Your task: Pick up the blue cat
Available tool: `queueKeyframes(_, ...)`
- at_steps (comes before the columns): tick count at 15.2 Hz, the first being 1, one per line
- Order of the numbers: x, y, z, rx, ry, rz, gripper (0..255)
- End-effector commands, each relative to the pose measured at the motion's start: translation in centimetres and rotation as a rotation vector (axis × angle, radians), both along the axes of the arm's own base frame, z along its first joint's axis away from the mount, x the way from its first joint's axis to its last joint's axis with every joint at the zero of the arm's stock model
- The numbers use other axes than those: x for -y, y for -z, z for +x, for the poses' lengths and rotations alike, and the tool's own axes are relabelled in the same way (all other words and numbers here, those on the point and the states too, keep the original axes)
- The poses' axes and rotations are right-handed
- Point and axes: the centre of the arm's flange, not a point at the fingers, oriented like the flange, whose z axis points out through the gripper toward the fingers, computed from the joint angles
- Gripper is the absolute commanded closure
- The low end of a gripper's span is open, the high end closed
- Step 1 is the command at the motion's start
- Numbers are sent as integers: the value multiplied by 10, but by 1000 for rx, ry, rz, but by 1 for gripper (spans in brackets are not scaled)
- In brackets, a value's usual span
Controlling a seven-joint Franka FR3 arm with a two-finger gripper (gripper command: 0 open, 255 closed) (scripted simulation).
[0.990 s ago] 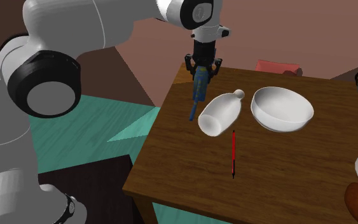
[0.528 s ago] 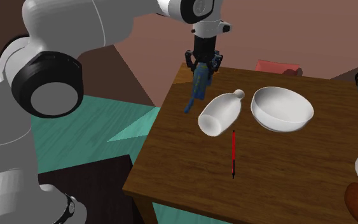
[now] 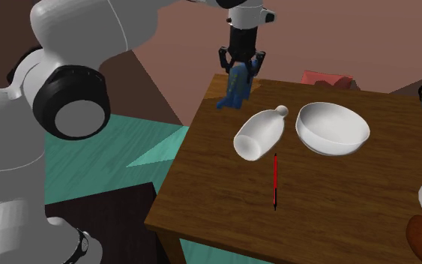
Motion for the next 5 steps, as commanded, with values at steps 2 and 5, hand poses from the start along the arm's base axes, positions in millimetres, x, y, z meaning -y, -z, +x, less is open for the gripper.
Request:
queueKeyframes(2, 0, -17, -1, 2, 0, 1, 255)
queueKeyframes(5, 0, -23, -1, 2, 0, 1, 255)
